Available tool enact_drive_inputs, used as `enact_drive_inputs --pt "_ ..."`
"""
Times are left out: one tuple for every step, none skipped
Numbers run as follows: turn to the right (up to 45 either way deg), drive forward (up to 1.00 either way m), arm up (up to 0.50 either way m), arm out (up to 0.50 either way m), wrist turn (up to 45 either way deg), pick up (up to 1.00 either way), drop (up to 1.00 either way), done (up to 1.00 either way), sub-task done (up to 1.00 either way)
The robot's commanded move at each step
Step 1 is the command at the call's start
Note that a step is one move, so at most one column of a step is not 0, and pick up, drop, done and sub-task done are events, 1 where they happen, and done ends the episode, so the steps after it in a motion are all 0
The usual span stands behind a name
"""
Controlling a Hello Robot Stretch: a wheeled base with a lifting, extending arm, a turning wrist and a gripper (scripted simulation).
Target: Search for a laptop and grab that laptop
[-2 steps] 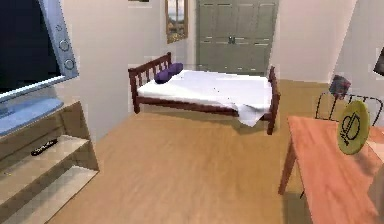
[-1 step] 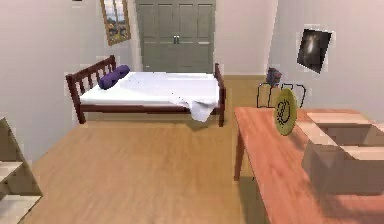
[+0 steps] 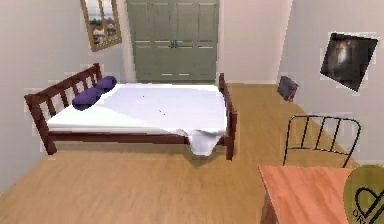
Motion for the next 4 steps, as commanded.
enact_drive_inputs --pt "12.0 0.0 0.0 0.0 0.0 0.0 0.0 0.0 0.0" --pt "0.0 0.0 0.5 0.0 0.0 0.0 0.0 0.0 0.0" --pt "0.0 0.0 0.34 0.0 0.0 0.0 0.0 0.0 0.0" --pt "0.0 0.0 0.0 0.48 0.0 0.0 0.0 0.0 0.0"
